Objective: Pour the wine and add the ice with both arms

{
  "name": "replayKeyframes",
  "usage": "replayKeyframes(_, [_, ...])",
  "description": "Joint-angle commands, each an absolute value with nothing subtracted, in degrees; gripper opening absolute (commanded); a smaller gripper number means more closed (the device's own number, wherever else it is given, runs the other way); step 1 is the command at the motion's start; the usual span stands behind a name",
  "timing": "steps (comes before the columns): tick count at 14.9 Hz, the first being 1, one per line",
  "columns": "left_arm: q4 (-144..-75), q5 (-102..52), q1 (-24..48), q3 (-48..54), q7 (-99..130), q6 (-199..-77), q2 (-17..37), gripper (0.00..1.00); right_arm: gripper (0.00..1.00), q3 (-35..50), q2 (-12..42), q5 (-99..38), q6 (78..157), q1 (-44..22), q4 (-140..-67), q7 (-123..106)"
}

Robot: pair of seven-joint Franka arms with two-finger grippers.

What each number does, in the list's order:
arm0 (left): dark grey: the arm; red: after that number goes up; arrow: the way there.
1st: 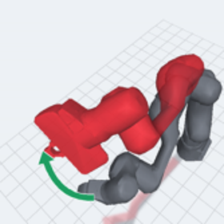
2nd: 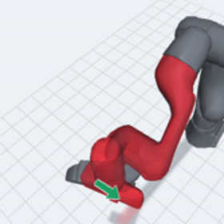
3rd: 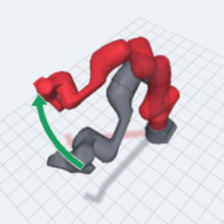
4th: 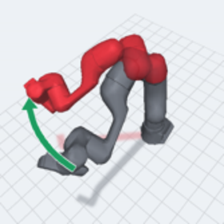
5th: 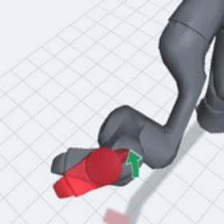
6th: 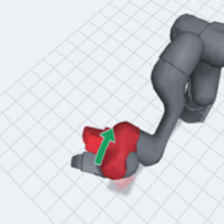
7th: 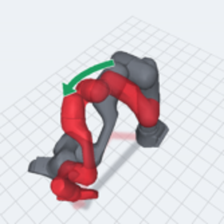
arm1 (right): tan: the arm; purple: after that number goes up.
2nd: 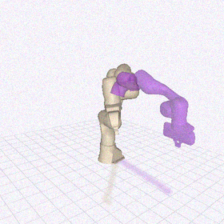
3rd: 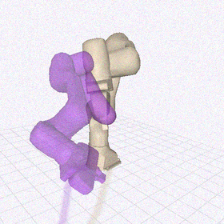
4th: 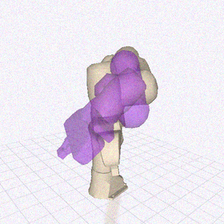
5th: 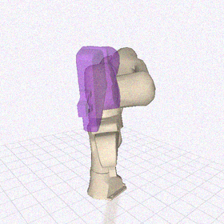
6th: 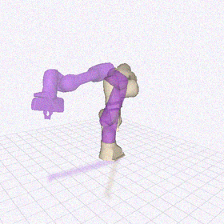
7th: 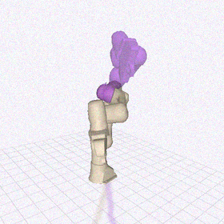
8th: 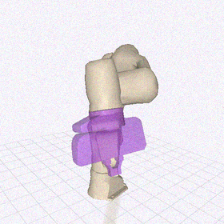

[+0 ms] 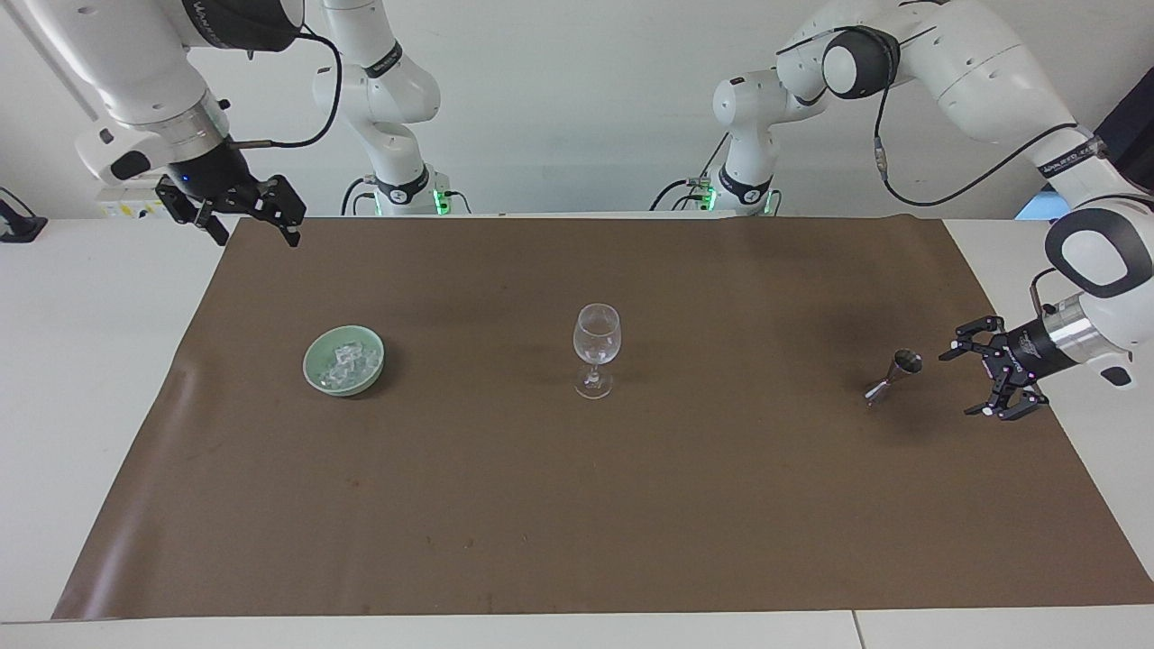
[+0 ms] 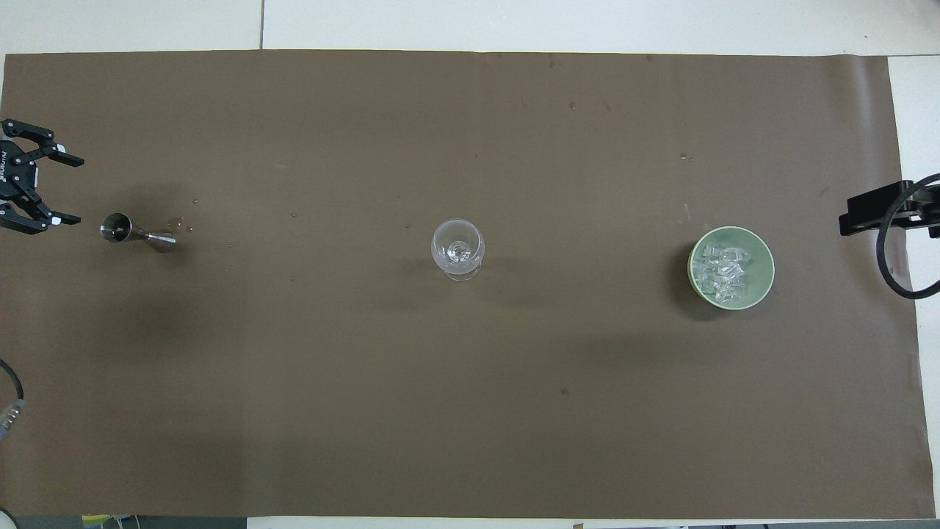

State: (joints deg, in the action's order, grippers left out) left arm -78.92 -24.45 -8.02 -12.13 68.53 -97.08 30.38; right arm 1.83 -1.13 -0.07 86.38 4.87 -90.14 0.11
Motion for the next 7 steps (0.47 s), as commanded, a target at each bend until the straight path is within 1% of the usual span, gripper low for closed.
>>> replayKeyframes(1, [-82.09,-25.84,-8.26,-12.39,69.78,-99.05,28.04,1.00,1.00,2.11,-2.11,-0.97,86.84,5.45,-91.41,-0.97])
replayKeyframes(3, [-83.57,-25.58,-7.30,-12.39,69.70,-100.71,27.69,1.00,1.00,2.11,-2.11,-0.97,86.84,5.45,-91.41,-0.97])
replayKeyframes(5, [-85.16,-25.75,-4.23,-12.48,70.92,-103.00,27.16,1.00,1.00,2.11,-2.11,-0.97,86.84,5.45,-91.41,-0.97])
replayKeyframes(7, [-87.00,-26.62,-6.49,-12.39,73.55,-105.63,26.64,1.00,1.00,2.11,-2.11,-0.97,86.84,5.54,-91.41,-0.97])
